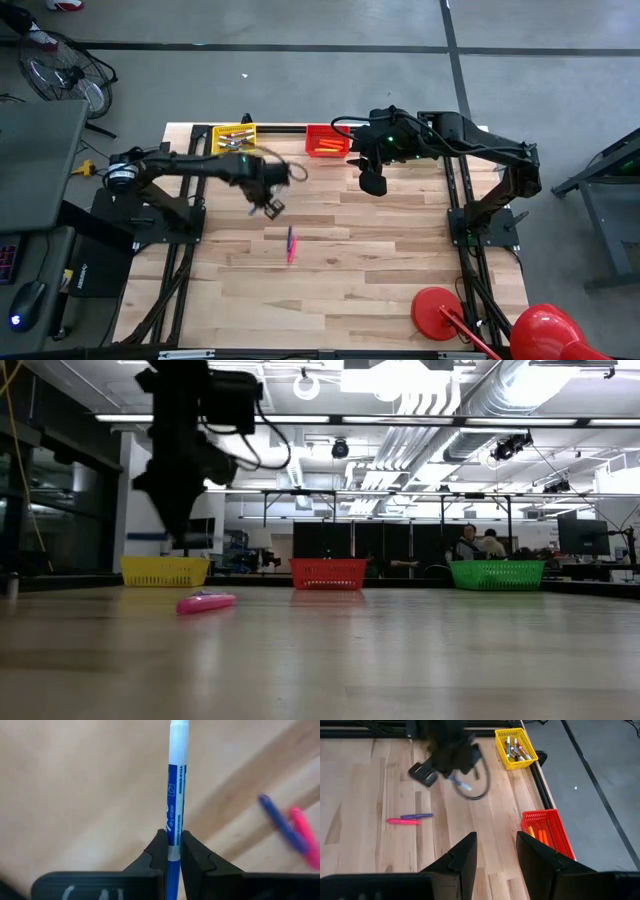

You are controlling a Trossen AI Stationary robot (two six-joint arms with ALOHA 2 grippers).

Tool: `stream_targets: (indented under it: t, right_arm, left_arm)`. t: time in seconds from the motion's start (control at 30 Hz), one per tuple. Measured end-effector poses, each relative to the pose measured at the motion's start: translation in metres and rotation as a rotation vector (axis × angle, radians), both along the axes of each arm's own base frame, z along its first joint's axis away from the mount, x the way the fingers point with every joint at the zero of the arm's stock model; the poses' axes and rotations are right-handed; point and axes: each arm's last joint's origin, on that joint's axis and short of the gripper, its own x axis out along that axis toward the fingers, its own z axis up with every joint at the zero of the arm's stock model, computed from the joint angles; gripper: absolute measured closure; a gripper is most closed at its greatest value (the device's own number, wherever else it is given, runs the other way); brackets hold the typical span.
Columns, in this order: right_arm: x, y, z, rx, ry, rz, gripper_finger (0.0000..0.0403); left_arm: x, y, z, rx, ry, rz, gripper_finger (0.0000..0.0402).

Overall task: Pick & Place Markers
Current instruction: Put the blue marker into the yellow bin

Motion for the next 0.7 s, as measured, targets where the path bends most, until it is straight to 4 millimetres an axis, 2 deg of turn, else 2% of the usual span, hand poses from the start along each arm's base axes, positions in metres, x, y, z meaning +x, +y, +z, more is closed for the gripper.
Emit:
stream_targets:
  t: [0.2, 0.33, 0.5, 0.7]
  right_arm:
    - [0.000, -0.002, 0.000, -0.040, 0.004, -0.042, 0.0276]
    - [-0.001, -0.002, 0.000, -0.057, 0.005, -0.065, 0.0276]
    - [-0.001, -0.002, 0.000, -0.043, 0.000, -0.077, 0.0276]
    - [-0.001, -0.003, 0.000, -0.045, -0.001, -0.086, 0.0276]
  left_arm:
    - [-0.003, 0.047, 0.049, 0.199, 0.036, -0.187, 0.0382]
    - [-0.011, 0.078, 0.069, 0.304, 0.087, -0.291, 0.0382]
    - [-0.034, 0.117, 0.075, 0.350, 0.181, -0.392, 0.0382]
    - [-0.057, 0.158, 0.064, 0.349, 0.332, -0.471, 0.0382]
